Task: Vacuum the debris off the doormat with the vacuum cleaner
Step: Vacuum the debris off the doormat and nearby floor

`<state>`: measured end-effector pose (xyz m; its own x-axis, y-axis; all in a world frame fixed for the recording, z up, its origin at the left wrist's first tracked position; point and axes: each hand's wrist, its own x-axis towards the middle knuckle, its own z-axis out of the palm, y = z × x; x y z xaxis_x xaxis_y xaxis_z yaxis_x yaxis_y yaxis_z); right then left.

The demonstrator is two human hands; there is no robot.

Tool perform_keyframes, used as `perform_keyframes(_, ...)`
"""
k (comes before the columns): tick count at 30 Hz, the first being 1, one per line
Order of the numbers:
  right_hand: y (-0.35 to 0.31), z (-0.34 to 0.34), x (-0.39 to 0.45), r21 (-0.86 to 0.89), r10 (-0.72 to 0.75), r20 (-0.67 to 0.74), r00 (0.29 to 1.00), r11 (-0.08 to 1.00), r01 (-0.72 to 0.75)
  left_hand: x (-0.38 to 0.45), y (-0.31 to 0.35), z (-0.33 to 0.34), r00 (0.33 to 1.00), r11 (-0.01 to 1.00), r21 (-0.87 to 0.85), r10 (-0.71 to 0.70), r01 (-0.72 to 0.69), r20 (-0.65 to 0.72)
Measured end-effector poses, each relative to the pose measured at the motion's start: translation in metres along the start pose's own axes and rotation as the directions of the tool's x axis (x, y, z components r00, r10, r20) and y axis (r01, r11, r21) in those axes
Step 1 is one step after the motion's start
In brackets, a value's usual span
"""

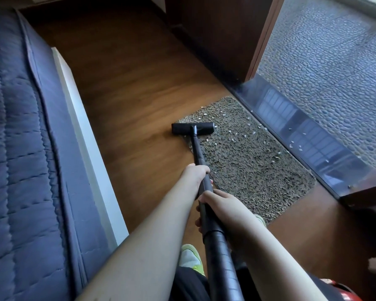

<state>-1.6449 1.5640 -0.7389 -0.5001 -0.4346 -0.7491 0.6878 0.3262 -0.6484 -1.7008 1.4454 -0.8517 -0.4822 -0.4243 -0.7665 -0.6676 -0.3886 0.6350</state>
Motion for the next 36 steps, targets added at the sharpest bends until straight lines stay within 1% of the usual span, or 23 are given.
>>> perform_keyframes(9, -0.009, 0.007, 0.024, -0.021, 0.000, -0.007, 1.000, 1.000, 0.000, 0.023, 0.011, -0.006, 1.000, 1.000, -0.024, 0.001, -0.001, -0.006)
perform_keyframes(19, -0.017, -0.002, 0.009, -0.089, 0.004, -0.019, 1.000, 0.996, -0.005, 0.014, 0.011, 0.005, 1.000, 0.998, -0.059, -0.010, 0.010, -0.009)
perform_keyframes(26, -0.013, -0.014, -0.010, -0.153, 0.008, -0.001, 1.000, 0.988, -0.008, -0.002, 0.000, 0.014, 0.999, 0.999, 0.017, -0.036, 0.036, -0.009)
perform_keyframes(31, -0.014, -0.015, -0.013, -0.131, -0.002, 0.017, 1.000, 0.991, 0.004, -0.003, 0.000, 0.015, 1.000, 1.000, 0.005, -0.023, 0.023, -0.018)
perform_keyframes(36, -0.014, -0.013, -0.002, -0.079, -0.022, -0.011, 1.000, 0.997, 0.021, 0.006, 0.006, 0.014, 1.000, 0.999, -0.033, 0.010, -0.011, -0.023)
